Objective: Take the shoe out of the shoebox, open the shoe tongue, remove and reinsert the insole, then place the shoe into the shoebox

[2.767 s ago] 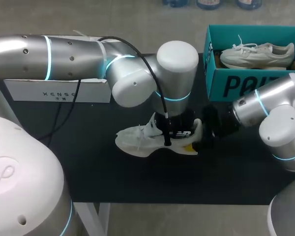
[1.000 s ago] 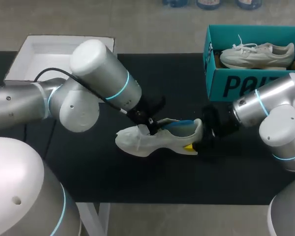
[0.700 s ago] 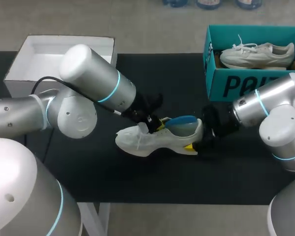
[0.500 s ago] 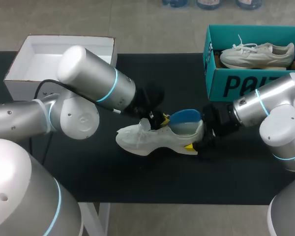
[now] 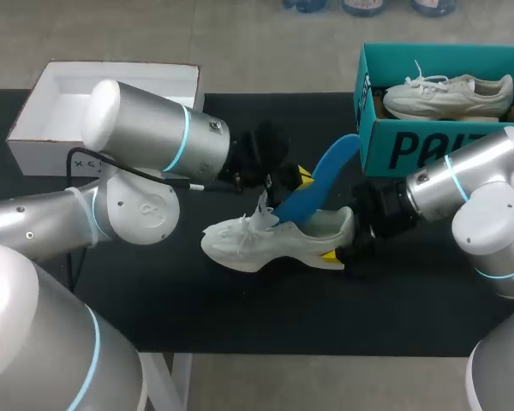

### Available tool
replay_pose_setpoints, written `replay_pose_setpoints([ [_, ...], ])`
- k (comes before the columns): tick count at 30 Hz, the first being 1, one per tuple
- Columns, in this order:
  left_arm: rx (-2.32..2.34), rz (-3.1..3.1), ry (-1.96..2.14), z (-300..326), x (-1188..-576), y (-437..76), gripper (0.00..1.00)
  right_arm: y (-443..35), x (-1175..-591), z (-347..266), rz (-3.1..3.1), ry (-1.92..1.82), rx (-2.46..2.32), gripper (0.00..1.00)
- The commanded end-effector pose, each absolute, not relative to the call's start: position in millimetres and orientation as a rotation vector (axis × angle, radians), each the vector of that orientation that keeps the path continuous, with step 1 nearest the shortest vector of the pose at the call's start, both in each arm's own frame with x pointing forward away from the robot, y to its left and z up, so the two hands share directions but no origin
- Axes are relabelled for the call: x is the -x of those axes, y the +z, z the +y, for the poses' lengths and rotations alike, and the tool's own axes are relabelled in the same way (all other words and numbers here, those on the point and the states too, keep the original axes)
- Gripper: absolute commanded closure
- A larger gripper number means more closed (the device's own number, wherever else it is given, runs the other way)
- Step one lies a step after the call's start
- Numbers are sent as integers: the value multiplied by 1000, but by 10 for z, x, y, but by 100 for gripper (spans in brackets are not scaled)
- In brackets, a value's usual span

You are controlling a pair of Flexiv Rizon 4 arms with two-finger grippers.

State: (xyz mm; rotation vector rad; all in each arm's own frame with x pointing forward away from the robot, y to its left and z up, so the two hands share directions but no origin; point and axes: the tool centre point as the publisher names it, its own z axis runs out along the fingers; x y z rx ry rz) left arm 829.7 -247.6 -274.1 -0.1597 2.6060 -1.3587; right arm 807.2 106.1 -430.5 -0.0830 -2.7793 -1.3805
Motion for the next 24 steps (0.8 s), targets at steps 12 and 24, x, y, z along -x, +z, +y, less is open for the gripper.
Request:
replay_pose_setpoints([
  [12, 56, 2502, -1313, -2577, -8217, -2143, 100, -4367, -8079, 1080, -2780, -1378, 84, 100],
  [24, 56, 2502, -1313, -2577, -8217, -2143, 100, -4367, -8079, 1080, -2780, -1378, 84, 100],
])
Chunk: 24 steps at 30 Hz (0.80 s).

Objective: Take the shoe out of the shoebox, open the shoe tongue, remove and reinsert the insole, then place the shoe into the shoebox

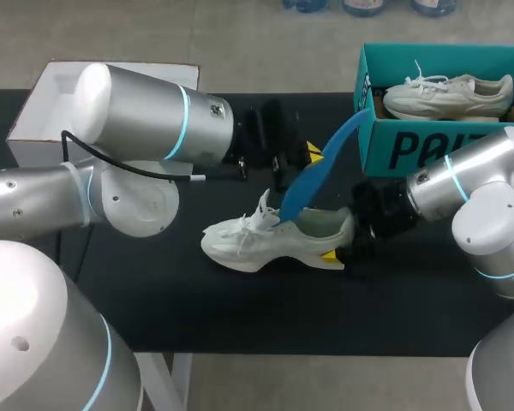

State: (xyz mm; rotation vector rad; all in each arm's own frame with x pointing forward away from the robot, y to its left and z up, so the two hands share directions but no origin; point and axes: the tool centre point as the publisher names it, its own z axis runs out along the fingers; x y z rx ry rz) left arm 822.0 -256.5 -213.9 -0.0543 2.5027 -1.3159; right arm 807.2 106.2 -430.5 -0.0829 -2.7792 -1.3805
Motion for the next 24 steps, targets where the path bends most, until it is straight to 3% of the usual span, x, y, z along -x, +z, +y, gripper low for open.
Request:
replay_pose_setpoints([
  [1, 56, 2502, -1313, -2577, -8217, -2143, 100, -4367, -8079, 1080, -2780, -1378, 84, 100],
  [10, 47, 2506, -1317, -2599, -8201, -2114, 100, -4367, -8079, 1080, -2780, -1378, 84, 100],
  [24, 107, 2514, -1866, -2483, -7776, -1649, 100, -4367, -8079, 1080, -2780, -1378, 84, 100],
])
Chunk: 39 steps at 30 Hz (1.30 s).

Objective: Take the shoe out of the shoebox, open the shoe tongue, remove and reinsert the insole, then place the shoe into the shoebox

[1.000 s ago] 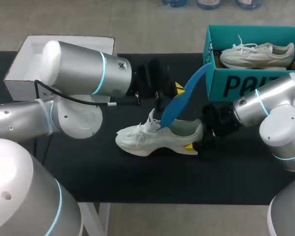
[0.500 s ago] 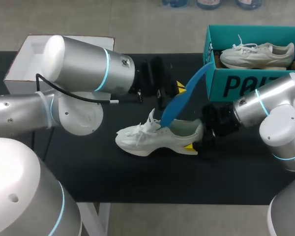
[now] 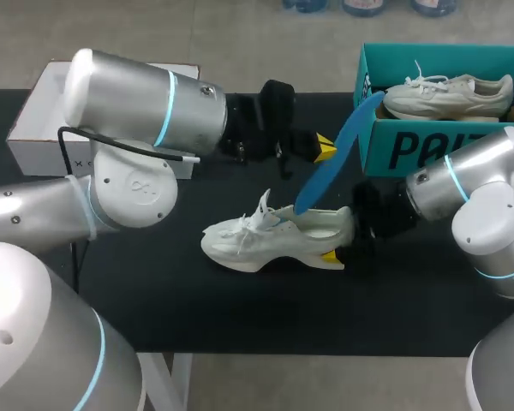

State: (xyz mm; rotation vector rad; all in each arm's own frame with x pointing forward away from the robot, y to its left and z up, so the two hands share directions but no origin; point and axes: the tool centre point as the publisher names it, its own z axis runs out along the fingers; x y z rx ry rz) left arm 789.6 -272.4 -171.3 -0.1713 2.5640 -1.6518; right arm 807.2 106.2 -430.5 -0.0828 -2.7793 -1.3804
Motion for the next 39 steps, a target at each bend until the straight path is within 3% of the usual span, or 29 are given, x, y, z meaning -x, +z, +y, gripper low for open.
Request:
replay_pose_setpoints([
  [1, 110, 2520, -1918, -2452, -7706, -1607, 100, -4367, -8079, 1080, -2780, -1378, 84, 100],
  [22, -109, 2387, -2725, -2064, -6816, -672, 100, -4367, -8079, 1080, -2780, -1378, 84, 100],
  [39, -221, 2497, -2909, -2277, -6134, -368, 100, -4367, -8079, 1080, -2780, -1378, 84, 100],
])
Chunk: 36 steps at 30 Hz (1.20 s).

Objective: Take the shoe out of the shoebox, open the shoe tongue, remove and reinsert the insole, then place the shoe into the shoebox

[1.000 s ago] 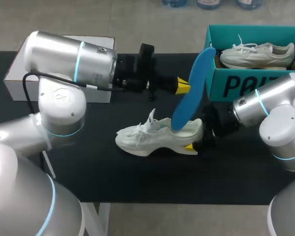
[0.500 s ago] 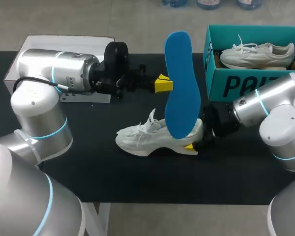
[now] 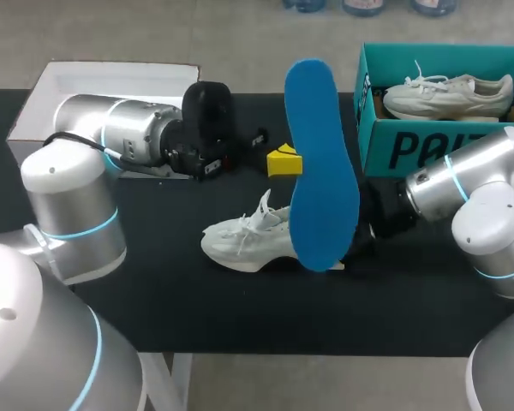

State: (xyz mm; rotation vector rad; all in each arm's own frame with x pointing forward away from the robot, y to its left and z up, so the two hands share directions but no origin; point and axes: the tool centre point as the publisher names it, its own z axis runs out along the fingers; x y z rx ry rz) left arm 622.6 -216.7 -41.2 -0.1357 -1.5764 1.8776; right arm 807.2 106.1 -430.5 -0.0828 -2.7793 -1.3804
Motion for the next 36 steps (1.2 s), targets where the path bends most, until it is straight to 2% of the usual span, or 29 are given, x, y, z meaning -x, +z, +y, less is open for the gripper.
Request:
replay_pose_setpoints([
  [1, 150, -1580, 1828, -2293, -6102, -362, 100, -4367, -8079, 1080, -2780, -1378, 84, 100],
  [17, 218, -1596, 1743, -2165, -5649, -192, 100, -4367, -8079, 1080, -2780, -1378, 84, 100],
  [36, 188, -1567, 1788, -2112, -5579, -175, 100, -4367, -8079, 1080, -2780, -1378, 84, 100],
])
